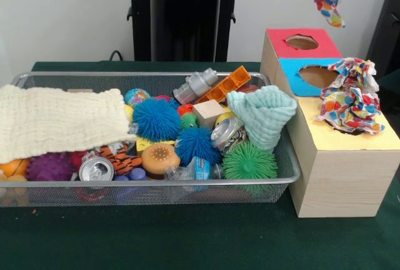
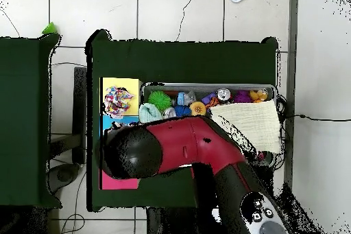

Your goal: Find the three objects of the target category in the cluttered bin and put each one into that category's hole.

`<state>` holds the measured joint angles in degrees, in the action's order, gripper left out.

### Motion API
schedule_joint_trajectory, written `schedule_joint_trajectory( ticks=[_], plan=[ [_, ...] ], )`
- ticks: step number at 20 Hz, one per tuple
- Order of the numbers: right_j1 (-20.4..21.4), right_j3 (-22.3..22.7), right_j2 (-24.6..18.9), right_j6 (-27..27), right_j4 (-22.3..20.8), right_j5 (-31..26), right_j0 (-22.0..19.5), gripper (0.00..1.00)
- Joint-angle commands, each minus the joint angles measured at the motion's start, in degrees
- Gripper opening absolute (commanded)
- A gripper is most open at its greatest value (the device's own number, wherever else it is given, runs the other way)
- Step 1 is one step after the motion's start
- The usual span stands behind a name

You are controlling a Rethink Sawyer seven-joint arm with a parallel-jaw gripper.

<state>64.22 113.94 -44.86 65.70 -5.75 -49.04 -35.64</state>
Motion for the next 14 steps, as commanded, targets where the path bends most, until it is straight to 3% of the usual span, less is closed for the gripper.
schedule_joint_trajectory(
  ticks=[1, 9, 14],
  plan=[
    [-0.71, -3.07, 1.11, 5.47, 0.39, -4.71, 2.70, 0.00],
    [-2.57, -4.55, 5.74, 10.78, -3.50, -0.10, 8.17, 0.00],
    [-2.59, -5.02, 7.29, 10.34, -3.30, 0.36, 10.31, 0.00]
  ],
)
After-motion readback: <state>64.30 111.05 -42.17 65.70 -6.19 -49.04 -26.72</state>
